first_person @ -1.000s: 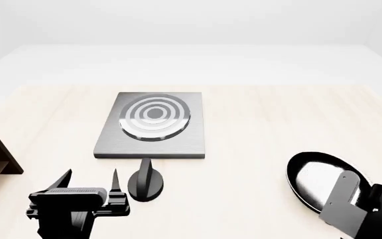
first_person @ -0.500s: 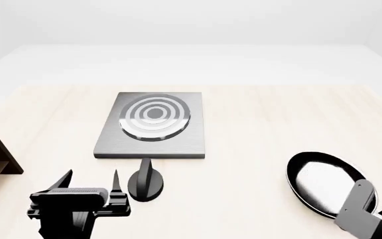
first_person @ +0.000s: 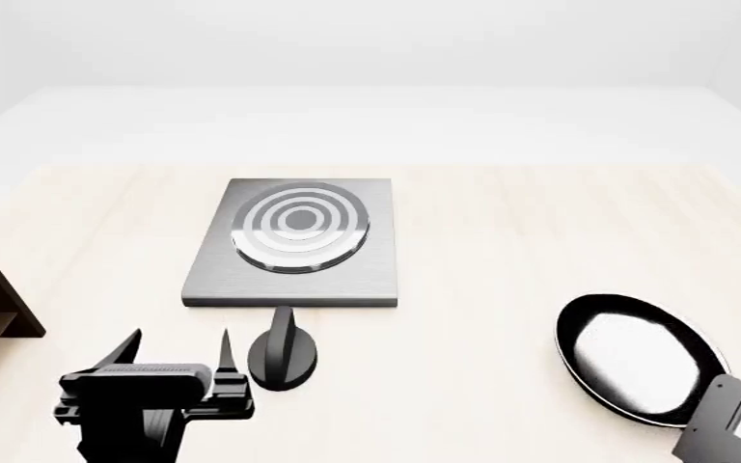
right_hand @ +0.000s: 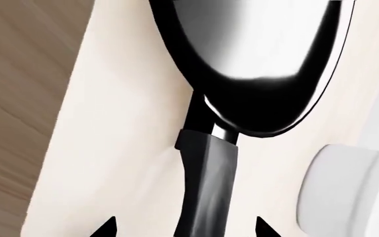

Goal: Turn on the stove and put the frying pan on it.

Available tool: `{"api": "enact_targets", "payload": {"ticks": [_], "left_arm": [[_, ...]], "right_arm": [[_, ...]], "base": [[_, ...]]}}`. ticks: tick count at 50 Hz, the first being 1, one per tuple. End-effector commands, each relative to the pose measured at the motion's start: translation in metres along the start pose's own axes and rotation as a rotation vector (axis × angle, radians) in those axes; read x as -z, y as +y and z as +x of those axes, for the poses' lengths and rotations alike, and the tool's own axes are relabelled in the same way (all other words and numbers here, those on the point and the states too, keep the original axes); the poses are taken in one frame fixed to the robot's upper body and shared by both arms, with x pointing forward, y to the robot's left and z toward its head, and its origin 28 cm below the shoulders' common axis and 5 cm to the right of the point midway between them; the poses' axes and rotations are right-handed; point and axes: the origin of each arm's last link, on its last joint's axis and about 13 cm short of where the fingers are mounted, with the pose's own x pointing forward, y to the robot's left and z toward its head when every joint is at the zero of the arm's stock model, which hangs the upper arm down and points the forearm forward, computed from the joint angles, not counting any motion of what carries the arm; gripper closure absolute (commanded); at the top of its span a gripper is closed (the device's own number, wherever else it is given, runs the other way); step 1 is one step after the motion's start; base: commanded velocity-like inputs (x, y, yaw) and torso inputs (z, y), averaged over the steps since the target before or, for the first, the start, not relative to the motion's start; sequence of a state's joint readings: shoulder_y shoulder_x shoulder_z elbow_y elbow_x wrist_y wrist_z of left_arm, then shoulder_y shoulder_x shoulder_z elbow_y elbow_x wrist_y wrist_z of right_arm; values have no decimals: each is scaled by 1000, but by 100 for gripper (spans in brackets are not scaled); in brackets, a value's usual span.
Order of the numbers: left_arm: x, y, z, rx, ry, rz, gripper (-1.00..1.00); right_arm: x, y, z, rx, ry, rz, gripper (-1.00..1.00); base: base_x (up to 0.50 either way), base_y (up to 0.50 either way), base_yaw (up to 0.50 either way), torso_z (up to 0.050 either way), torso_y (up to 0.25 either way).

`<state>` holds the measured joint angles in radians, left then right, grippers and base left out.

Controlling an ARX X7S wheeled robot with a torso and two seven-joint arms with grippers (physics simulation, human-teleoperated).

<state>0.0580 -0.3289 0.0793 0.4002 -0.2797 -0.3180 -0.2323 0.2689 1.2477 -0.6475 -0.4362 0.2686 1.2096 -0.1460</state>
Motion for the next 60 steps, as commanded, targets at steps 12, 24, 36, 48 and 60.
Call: {"api": "enact_targets", "payload": {"ticks": [12,24,36,48,60], "left_arm": [[1,-1,0,0,3,9,-100],[1,-1,1,1,5,9,-100],[0,0,0,2,2,10,-100],[-3,1,0,-3,-8,13,-100],[-4,1,-1,-4,-10,12,-100]], "right_arm": [[8,6,24,39,-35,71,-100],[3,7,23,21,-79,67,100],[-6,-9,4,4,-156,73,100],[-18,-40,-29,42,-248,83,100],[-28,-61,-57,102,-311,78,100]], "base": [[4,-1,1,0,0],[0,0,1,-1,0],[1,1,2,0,0],[0,0,2,0,0],[0,0,2,0,0]]}}
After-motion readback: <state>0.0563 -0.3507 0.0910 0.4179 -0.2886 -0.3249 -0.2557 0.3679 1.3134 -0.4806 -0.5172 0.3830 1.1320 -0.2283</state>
